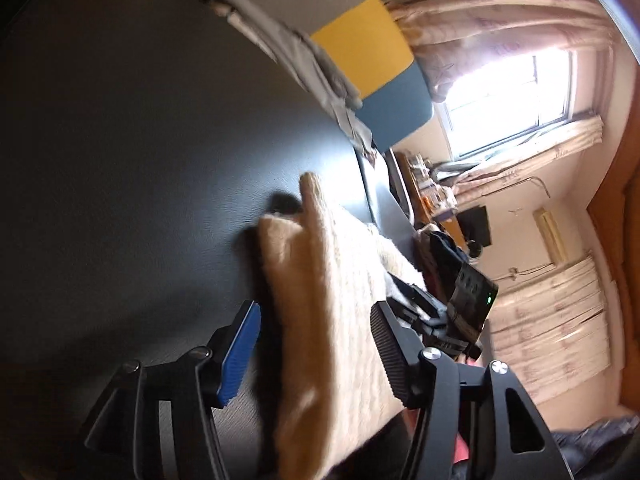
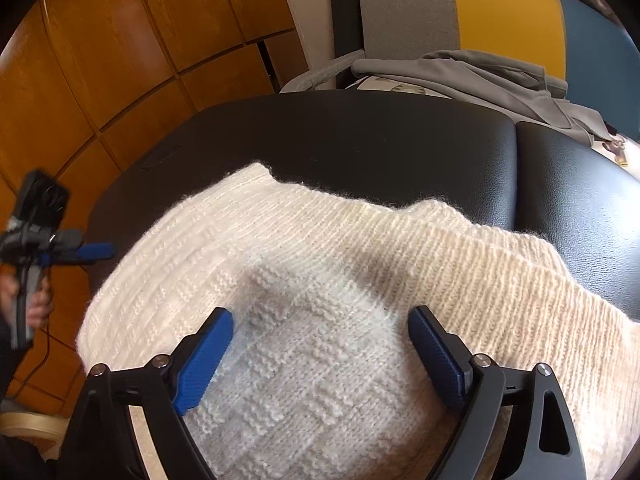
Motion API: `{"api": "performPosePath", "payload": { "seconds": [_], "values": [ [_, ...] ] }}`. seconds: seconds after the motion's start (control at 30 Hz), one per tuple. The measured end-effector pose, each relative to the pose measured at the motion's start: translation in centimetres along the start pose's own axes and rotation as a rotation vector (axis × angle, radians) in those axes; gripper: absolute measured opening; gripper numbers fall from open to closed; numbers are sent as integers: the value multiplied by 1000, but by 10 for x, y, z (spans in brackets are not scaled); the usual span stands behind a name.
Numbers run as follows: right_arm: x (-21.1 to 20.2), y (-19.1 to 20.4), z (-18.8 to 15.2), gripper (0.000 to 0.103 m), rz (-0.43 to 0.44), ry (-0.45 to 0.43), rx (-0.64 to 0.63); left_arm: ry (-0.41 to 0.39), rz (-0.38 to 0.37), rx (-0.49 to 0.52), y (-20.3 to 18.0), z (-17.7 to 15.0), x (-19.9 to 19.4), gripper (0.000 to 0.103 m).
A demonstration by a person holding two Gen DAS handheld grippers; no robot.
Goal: Fold clothes
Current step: 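Grasp the sweater edge with the left gripper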
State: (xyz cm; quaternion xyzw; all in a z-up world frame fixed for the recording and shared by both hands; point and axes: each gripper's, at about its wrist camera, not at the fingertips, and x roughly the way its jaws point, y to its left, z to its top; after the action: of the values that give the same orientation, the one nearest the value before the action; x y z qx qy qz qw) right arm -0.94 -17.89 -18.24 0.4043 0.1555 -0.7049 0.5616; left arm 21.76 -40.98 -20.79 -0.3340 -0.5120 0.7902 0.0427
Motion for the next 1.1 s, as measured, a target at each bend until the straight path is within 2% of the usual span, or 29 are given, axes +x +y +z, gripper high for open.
{"api": "performPosePath", "payload": {
  "seconds": [0.07, 0.1, 0.3, 0.43, 0.47, 0.53, 0.57, 0.73, 0.83, 0.93, 1.0, 1.1],
  "values": [
    [1, 0, 0, 91, 3, -2, 0, 60, -33, -62, 6, 13, 18, 66],
    [2, -1, 1, 91, 4, -3, 0, 87, -16, -78, 10, 18, 23, 68],
    [3, -2, 2, 93, 21, -9, 4, 154, 28, -49, 3, 24, 40, 68],
    [4, -2, 2, 94, 31, -11, 6, 162, 59, 7, -7, 24, 49, 68],
    [4, -2, 2, 94, 31, -12, 6, 155, 68, 17, -9, 25, 52, 65],
    [4, 0, 2, 94, 29, -13, 5, 153, 89, 27, -12, 24, 59, 48],
    [4, 0, 1, 95, 29, -13, 6, 157, 103, 25, -12, 23, 64, 27],
    [-5, 3, 3, 95, 26, -6, 29, 86, 129, -6, -16, 24, 60, 17],
    [-40, 1, 3, 95, 29, -73, 45, 56, 154, 6, -19, 25, 51, 16],
    [-80, -15, -6, 95, 72, -102, 59, 45, 178, 22, -19, 25, 43, 16],
    [-100, -29, -15, 95, 65, -80, 53, 42, 187, 18, -17, 27, 41, 16],
    [-118, -47, -27, 95, -9, -17, 23, 40, 203, 12, -16, 28, 38, 16]
  ]
}}
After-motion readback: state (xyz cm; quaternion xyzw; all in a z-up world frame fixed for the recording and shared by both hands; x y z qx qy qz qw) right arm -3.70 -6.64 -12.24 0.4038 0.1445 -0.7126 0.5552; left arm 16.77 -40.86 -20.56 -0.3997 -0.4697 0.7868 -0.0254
